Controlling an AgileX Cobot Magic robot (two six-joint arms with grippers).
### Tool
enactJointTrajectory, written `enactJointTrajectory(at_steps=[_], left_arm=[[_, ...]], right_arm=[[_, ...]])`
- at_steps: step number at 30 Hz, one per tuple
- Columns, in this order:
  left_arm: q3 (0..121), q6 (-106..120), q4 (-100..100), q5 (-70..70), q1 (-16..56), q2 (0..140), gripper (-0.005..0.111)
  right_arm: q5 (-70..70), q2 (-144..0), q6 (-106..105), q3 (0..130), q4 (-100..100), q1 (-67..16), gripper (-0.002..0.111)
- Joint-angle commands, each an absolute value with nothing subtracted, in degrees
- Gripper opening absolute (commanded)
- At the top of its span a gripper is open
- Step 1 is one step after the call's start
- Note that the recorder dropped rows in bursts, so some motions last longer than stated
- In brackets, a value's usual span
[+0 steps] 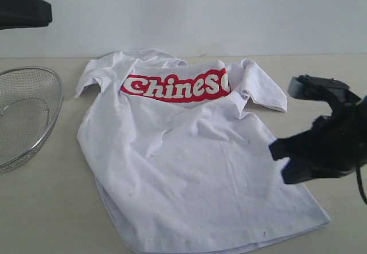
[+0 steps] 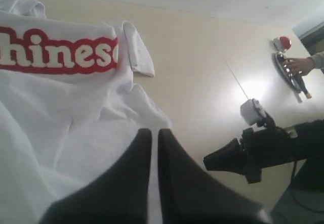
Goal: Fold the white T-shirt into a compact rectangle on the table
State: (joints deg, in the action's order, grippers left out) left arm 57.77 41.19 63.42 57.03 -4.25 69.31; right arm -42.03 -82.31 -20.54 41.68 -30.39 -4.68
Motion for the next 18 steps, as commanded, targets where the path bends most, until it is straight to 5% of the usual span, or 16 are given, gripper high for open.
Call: enactJointTrajectory(at_steps=[1, 9, 18], left_arm=[[57.69, 41.42, 58.0, 59.56, -3.97, 69.01, 0.004], [56.97, 36.95, 47.41, 69.96, -1.89, 69.37, 0.004], [43.17, 27.21, 38.97, 61.61, 7.16, 71.13, 0.004]], right_arm=[[-44.08, -81.94, -44.77, 42.47, -57.97, -7.76, 0.0], [-39.16, -85.06, -44.9, 45.83, -58.59, -15.32, 0.0], [-36.46, -85.32, -44.0, 48.11, -55.64, -15.32, 0.0]])
